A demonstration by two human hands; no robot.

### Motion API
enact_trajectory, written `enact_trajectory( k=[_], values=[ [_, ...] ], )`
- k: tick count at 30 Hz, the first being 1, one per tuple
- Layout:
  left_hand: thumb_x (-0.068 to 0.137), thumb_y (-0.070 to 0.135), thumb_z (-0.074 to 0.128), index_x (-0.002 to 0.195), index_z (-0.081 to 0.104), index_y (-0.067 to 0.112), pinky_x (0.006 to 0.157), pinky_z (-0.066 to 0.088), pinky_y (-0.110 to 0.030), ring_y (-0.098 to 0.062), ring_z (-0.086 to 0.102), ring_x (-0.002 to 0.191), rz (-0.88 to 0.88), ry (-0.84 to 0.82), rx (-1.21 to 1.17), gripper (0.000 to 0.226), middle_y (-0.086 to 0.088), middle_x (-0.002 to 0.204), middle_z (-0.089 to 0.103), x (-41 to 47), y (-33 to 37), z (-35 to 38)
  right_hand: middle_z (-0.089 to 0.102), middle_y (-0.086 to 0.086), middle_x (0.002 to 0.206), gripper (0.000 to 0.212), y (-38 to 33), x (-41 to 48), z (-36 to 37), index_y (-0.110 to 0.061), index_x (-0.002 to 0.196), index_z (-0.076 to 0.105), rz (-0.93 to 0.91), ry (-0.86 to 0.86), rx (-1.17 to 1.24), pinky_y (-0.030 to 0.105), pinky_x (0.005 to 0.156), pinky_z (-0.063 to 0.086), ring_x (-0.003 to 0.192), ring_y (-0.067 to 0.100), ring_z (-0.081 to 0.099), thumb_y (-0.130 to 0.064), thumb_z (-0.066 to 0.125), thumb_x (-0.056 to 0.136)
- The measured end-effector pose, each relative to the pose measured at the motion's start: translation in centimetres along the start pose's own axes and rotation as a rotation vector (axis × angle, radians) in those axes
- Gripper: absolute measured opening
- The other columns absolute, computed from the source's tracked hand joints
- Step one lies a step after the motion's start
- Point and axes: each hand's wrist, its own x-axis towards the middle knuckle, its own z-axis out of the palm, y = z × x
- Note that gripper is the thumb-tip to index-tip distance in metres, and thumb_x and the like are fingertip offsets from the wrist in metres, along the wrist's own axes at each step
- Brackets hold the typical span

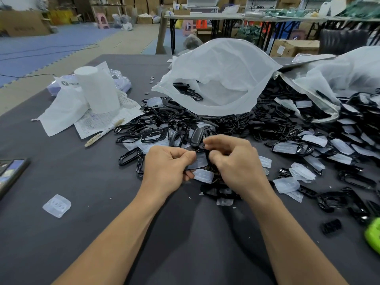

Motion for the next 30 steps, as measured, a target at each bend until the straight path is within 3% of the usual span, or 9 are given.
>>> enact_trajectory(
  k=[3, 8, 12, 15, 19, 22, 24, 27, 30],
  values=[
    [0.091, 0.014, 0.078, 0.070, 0.083, 0.023, 0.047, 0.052, -0.024, -0.018, 0.063, 0.044, -0.030, -0.019, 0.015, 0.023, -0.015, 0.055, 0.069, 0.1, -0.1, -0.2, 0.060, -0.030, 0.090, 0.039, -1.3, -1.1, -0.5, -0.039, 0.107, 0.078, -0.232, -0.077, -0.292, 0.004, 0.084, 0.038, 0.092, -0.006, 0.056, -0.020, 0.081, 0.074],
    [0.092, 0.024, 0.077, 0.078, 0.084, 0.026, 0.051, 0.054, -0.025, -0.015, 0.066, 0.049, -0.047, -0.105, 0.004, 0.015, -0.013, 0.063, 0.073, -0.5, 0.0, 0.3, 0.072, 0.000, 0.107, 0.040, -2.3, -2.1, -1.5, -0.034, 0.115, 0.078, -0.289, -0.107, -0.539, 0.032, 0.097, 0.047, 0.106, 0.019, 0.063, -0.025, 0.086, 0.077],
    [0.083, 0.047, 0.078, 0.086, 0.082, 0.044, 0.057, 0.060, -0.028, -0.009, 0.071, 0.058, 0.034, -0.019, 0.067, 0.006, 0.002, 0.071, 0.078, -1.1, 0.3, 0.4, 0.078, -0.009, 0.105, 0.038, -1.4, -0.3, -6.8, -0.031, 0.112, 0.079, -0.071, -0.075, -0.534, 0.031, 0.094, 0.056, 0.100, 0.011, 0.069, -0.023, 0.084, 0.075],
    [0.082, 0.041, 0.082, 0.084, 0.078, 0.051, 0.072, 0.061, -0.032, -0.001, 0.074, 0.065, 0.085, 0.078, 0.146, 0.011, 0.014, 0.070, 0.077, -1.3, 0.7, 0.2, 0.079, -0.006, 0.108, 0.036, 0.2, 2.7, -12.2, -0.026, 0.110, 0.081, 0.135, -0.012, -0.646, 0.027, 0.097, 0.055, 0.103, 0.012, 0.071, -0.018, 0.085, 0.075],
    [0.081, 0.037, 0.082, 0.071, 0.075, 0.053, 0.070, 0.047, -0.018, 0.014, 0.067, 0.071, 0.168, 0.138, 0.325, 0.020, 0.033, 0.069, 0.070, -1.6, 1.1, 0.4, 0.077, -0.001, 0.119, 0.044, 2.2, 4.8, -16.2, -0.024, 0.117, 0.078, 0.284, -0.013, -0.868, 0.038, 0.104, 0.053, 0.115, 0.023, 0.068, -0.019, 0.086, 0.074],
    [0.081, 0.035, 0.080, 0.080, 0.076, 0.047, 0.072, 0.043, -0.011, 0.016, 0.065, 0.079, 0.188, 0.172, 0.432, 0.014, 0.039, 0.071, 0.067, -1.5, 0.8, 0.3, 0.074, -0.001, 0.125, 0.052, 2.7, 4.8, -15.9, -0.025, 0.126, 0.074, 0.250, -0.004, -0.824, 0.033, 0.105, 0.050, 0.117, 0.020, 0.067, -0.019, 0.085, 0.076],
    [0.083, 0.029, 0.077, 0.092, 0.079, 0.044, 0.078, 0.043, -0.014, 0.009, 0.067, 0.086, 0.210, 0.205, 0.512, 0.017, 0.036, 0.074, 0.068, -1.4, 0.5, 0.3, 0.077, -0.005, 0.116, 0.039, 2.5, 4.4, -14.1, -0.027, 0.117, 0.078, 0.157, 0.016, -0.743, 0.023, 0.097, 0.048, 0.105, 0.014, 0.068, -0.015, 0.081, 0.079],
    [0.085, 0.019, 0.072, 0.106, 0.080, 0.037, 0.090, 0.042, -0.019, -0.005, 0.067, 0.107, 0.283, 0.225, 0.621, 0.029, 0.020, 0.104, 0.077, -1.1, 0.1, 0.0, 0.075, -0.014, 0.086, 0.020, 1.9, 3.5, -10.5, -0.027, 0.094, 0.082, 0.119, -0.114, -0.643, 0.016, 0.083, 0.052, 0.078, 0.001, 0.066, -0.011, 0.078, 0.084],
    [0.087, 0.012, 0.069, 0.118, 0.078, 0.032, 0.109, 0.040, -0.034, -0.023, 0.058, 0.129, 0.319, 0.228, 0.739, 0.038, -0.001, 0.131, 0.071, -0.7, -0.7, -0.6, 0.071, -0.016, 0.077, 0.016, 1.4, 2.5, -7.2, -0.027, 0.092, 0.082, 0.109, -0.219, -0.586, 0.013, 0.072, 0.051, 0.079, 0.004, 0.068, -0.013, 0.077, 0.085]
  ],
)
